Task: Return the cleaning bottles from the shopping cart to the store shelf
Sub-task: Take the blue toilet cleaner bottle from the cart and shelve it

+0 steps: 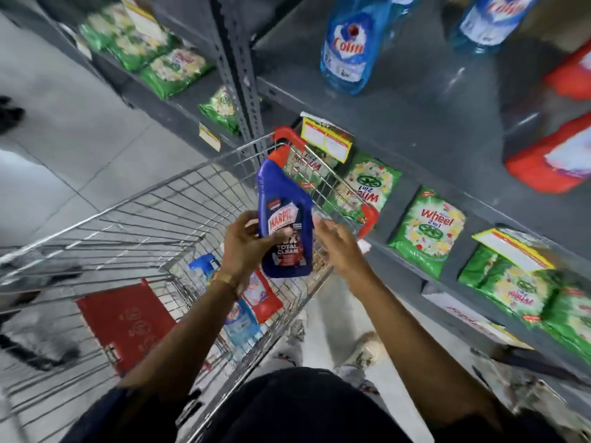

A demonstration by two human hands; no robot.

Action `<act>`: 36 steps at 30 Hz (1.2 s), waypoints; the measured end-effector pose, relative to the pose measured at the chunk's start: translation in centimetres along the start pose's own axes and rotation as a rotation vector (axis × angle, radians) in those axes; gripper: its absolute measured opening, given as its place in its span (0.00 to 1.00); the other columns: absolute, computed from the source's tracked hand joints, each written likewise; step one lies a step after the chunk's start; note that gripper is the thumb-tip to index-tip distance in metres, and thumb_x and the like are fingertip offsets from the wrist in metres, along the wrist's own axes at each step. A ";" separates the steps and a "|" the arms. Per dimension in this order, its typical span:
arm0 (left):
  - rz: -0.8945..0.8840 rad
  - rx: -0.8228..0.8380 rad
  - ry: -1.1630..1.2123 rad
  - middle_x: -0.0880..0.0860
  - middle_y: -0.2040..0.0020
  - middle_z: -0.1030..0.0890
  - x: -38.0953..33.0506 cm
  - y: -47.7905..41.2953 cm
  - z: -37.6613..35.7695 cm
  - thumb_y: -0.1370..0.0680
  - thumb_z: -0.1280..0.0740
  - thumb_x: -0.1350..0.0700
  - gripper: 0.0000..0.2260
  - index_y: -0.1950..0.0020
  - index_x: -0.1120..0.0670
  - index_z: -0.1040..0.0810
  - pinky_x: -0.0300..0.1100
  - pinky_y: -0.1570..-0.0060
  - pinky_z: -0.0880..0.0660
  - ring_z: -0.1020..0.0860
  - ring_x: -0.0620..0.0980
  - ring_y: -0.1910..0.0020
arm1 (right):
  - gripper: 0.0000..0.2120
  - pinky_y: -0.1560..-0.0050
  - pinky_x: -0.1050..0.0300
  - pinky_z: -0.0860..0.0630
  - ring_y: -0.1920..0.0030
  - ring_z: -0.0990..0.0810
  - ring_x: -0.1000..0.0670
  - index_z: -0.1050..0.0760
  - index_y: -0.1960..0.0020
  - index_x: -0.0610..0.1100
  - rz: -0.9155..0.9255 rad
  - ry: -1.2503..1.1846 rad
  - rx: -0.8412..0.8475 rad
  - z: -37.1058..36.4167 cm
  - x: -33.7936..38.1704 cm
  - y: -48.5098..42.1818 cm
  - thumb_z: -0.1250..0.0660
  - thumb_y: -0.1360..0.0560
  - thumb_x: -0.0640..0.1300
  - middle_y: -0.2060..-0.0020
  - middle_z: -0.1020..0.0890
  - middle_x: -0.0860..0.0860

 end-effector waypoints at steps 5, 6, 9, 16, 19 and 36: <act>-0.127 0.203 0.080 0.55 0.55 0.15 -4.9 6.3 -4.7 0.28 0.29 0.62 0.13 0.44 0.58 0.23 0.42 0.62 0.18 0.16 0.48 0.61 | 0.13 0.55 0.50 0.19 0.51 0.17 0.47 0.23 0.42 0.43 0.095 -0.311 -0.072 5.8 1.4 6.5 0.35 0.24 0.47 0.49 0.17 0.45; -0.136 0.261 0.087 0.53 0.57 0.14 -5.3 7.2 -5.9 0.27 0.32 0.63 0.12 0.44 0.59 0.23 0.41 0.62 0.18 0.17 0.47 0.62 | 0.13 0.58 0.52 0.19 0.52 0.18 0.47 0.24 0.42 0.42 0.102 -0.332 -0.118 7.3 1.4 7.8 0.35 0.24 0.45 0.49 0.17 0.45; -0.147 0.419 0.066 0.48 0.61 0.14 -5.4 9.3 -9.5 0.24 0.35 0.62 0.10 0.44 0.57 0.23 0.38 0.66 0.21 0.17 0.43 0.64 | 0.13 0.63 0.57 0.20 0.53 0.18 0.47 0.24 0.42 0.40 0.124 -0.362 -0.230 11.2 0.3 11.4 0.35 0.24 0.44 0.52 0.17 0.46; -0.233 0.599 -0.054 0.52 0.54 0.16 -5.6 13.0 -17.8 0.24 0.34 0.61 0.09 0.45 0.55 0.21 0.41 0.61 0.19 0.17 0.46 0.57 | 0.07 0.62 0.57 0.19 0.59 0.17 0.53 0.22 0.47 0.43 0.262 -0.419 -0.407 17.8 -2.5 17.9 0.36 0.24 0.41 0.60 0.15 0.52; -0.329 0.668 -0.071 0.57 0.50 0.16 -5.9 14.7 -22.1 0.27 0.32 0.60 0.14 0.43 0.60 0.23 0.51 0.51 0.20 0.18 0.52 0.53 | 0.11 0.55 0.52 0.19 0.54 0.17 0.49 0.23 0.43 0.40 0.406 -0.427 -0.466 21.0 -3.2 20.4 0.34 0.25 0.39 0.53 0.15 0.46; -0.762 0.984 -0.242 0.57 0.47 0.17 -5.4 18.1 -52.2 0.26 0.32 0.61 0.13 0.42 0.55 0.28 0.41 0.50 0.19 0.17 0.50 0.50 | 0.21 0.59 0.62 0.20 0.55 0.16 0.56 0.23 0.42 0.43 0.586 -0.445 -0.853 48.3 -9.5 24.5 0.30 0.34 0.35 0.57 0.13 0.56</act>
Point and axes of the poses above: each hand's wrist, its own y-axis away from the middle knuckle, its own z-axis out of the back of the hand, x = y × z, the point moved 2 cm from there along -y, towards the middle knuckle
